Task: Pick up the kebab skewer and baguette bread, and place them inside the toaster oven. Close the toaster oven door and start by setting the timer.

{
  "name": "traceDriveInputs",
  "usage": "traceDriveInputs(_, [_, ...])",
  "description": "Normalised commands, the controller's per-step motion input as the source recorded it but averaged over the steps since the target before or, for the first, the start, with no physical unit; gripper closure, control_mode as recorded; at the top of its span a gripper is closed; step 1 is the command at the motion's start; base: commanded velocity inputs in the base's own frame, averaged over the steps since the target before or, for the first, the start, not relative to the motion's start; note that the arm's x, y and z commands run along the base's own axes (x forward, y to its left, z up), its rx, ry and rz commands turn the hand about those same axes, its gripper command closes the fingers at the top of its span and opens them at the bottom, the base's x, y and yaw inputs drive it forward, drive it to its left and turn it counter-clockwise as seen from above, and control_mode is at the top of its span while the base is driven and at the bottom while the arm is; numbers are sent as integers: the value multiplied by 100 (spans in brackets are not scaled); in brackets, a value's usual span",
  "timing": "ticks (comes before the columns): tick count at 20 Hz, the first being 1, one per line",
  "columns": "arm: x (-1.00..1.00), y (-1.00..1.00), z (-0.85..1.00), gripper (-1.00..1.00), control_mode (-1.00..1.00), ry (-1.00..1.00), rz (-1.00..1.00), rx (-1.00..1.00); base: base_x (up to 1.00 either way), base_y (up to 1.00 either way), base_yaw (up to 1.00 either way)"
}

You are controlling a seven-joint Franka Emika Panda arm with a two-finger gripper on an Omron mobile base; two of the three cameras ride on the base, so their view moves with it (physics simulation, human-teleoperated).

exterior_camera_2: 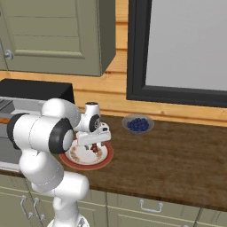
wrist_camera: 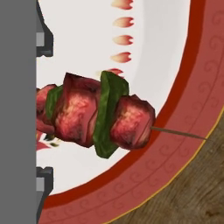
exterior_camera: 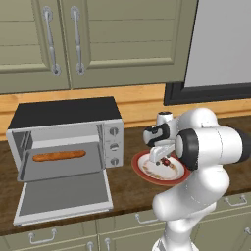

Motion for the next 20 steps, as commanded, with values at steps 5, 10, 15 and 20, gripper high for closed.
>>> traceDriveInputs(5, [0,0,-6,-100,-100,0,0,0,0,0,0])
traceDriveInputs(10, [0,0,-7,100,-100,0,0,0,0,0,0])
traceDriveInputs(15, [0,0,0,100,-100,-1,0,0,0,0,0])
traceDriveInputs(20, [0,0,-3,100,-100,0,-1,0,0,0,0])
